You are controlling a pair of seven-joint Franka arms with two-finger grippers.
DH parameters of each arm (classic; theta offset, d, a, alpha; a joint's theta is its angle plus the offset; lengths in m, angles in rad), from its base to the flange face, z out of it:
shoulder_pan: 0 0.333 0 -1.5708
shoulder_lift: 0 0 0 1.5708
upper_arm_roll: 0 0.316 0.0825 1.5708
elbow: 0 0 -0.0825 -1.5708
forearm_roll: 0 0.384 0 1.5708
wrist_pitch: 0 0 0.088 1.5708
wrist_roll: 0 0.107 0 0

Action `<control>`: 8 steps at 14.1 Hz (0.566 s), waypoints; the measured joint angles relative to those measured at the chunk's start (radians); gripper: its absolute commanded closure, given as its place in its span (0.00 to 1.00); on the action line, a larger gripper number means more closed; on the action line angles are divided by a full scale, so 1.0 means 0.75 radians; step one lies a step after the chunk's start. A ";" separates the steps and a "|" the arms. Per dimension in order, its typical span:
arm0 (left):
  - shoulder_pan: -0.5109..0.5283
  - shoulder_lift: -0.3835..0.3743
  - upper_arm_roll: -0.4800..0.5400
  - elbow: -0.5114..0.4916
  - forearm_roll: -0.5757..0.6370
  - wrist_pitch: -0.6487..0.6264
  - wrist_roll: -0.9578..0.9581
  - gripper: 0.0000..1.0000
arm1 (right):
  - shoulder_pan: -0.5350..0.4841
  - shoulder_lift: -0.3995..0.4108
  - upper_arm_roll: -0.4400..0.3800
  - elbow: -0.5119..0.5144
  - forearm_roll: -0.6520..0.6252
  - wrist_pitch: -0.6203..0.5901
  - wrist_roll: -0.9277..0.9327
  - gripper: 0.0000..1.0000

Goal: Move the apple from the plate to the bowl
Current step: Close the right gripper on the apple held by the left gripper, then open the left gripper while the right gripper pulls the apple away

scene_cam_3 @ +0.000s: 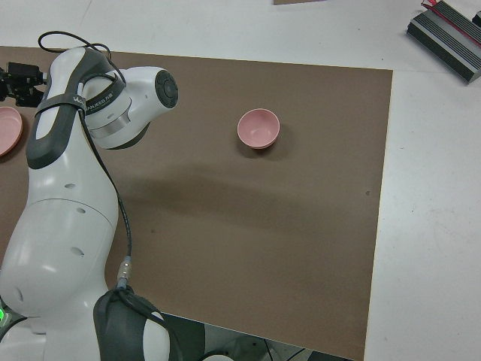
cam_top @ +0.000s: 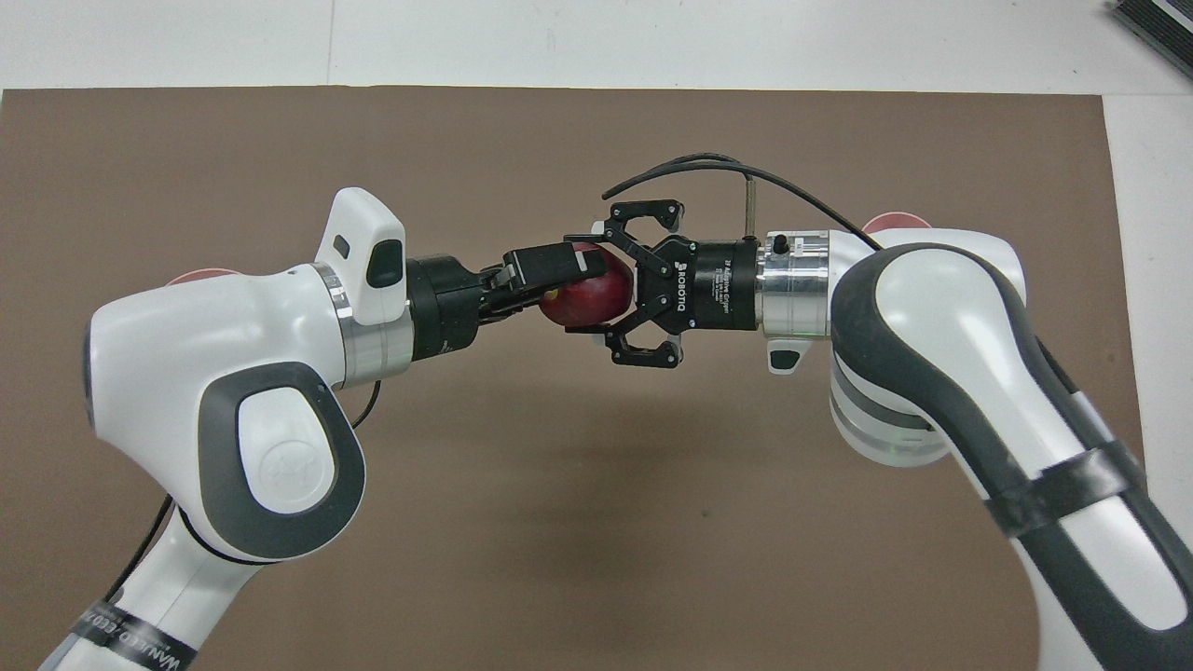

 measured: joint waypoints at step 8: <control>-0.003 -0.005 -0.001 0.001 0.088 -0.005 0.002 0.00 | 0.002 0.000 0.000 0.010 -0.009 0.003 -0.012 1.00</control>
